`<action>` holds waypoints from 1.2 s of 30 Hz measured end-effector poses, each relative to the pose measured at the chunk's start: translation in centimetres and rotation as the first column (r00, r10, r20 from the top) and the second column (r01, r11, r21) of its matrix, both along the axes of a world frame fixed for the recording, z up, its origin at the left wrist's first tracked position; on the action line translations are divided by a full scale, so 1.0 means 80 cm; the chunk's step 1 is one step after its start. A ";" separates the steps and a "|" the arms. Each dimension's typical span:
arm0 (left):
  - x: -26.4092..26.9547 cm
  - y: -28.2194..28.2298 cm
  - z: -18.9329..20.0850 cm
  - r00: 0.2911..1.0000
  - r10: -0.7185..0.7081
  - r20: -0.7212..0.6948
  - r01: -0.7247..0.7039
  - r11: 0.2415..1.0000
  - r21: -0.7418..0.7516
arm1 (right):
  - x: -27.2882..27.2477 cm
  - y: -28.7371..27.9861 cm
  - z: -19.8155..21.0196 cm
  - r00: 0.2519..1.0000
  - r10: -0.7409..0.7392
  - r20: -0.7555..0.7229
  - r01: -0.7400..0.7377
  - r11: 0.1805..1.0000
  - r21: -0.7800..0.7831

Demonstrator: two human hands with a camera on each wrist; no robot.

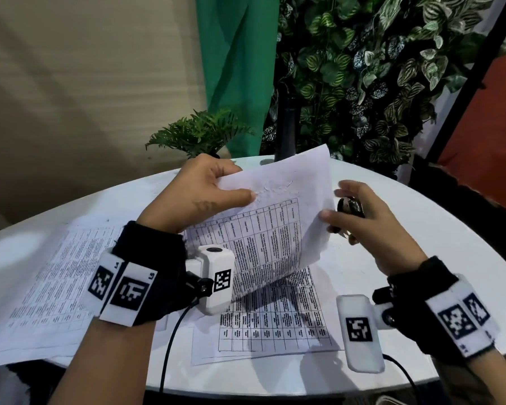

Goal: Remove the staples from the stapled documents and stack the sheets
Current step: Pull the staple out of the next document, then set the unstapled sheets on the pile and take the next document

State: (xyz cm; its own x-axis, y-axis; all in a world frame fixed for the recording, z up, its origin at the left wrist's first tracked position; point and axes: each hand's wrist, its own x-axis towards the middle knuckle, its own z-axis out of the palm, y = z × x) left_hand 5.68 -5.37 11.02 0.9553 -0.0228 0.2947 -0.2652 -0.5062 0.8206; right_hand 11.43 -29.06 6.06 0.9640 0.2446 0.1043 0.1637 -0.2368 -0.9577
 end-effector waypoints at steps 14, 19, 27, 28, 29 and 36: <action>-0.030 0.083 -0.040 0.984 0.168 0.052 -0.125 0.877 -0.464 | 0.006 -0.004 0.018 1.000 -0.013 0.028 0.005 0.962 0.273; -0.020 0.054 -0.067 0.985 0.169 0.042 -0.113 0.804 -0.584 | 0.002 0.008 0.036 0.999 -0.002 0.046 -0.013 0.952 0.306; -0.052 0.127 -0.012 0.912 0.380 0.151 -0.270 0.837 -0.477 | 0.010 0.021 0.022 0.996 0.084 -0.018 -0.080 0.983 0.166; -0.058 0.153 -0.008 0.900 0.420 0.113 -0.334 0.833 -0.441 | 0.013 0.023 0.015 0.994 0.102 -0.046 -0.097 0.991 0.097; -0.060 0.182 -0.007 0.886 0.461 0.052 -0.405 0.823 -0.398 | 0.015 0.023 0.006 0.991 0.116 -0.071 -0.115 0.993 0.027; -0.066 0.376 -0.091 0.547 0.684 -0.482 -0.764 0.643 0.045 | 0.031 0.035 -0.068 0.953 0.296 -0.072 -0.256 0.649 -0.716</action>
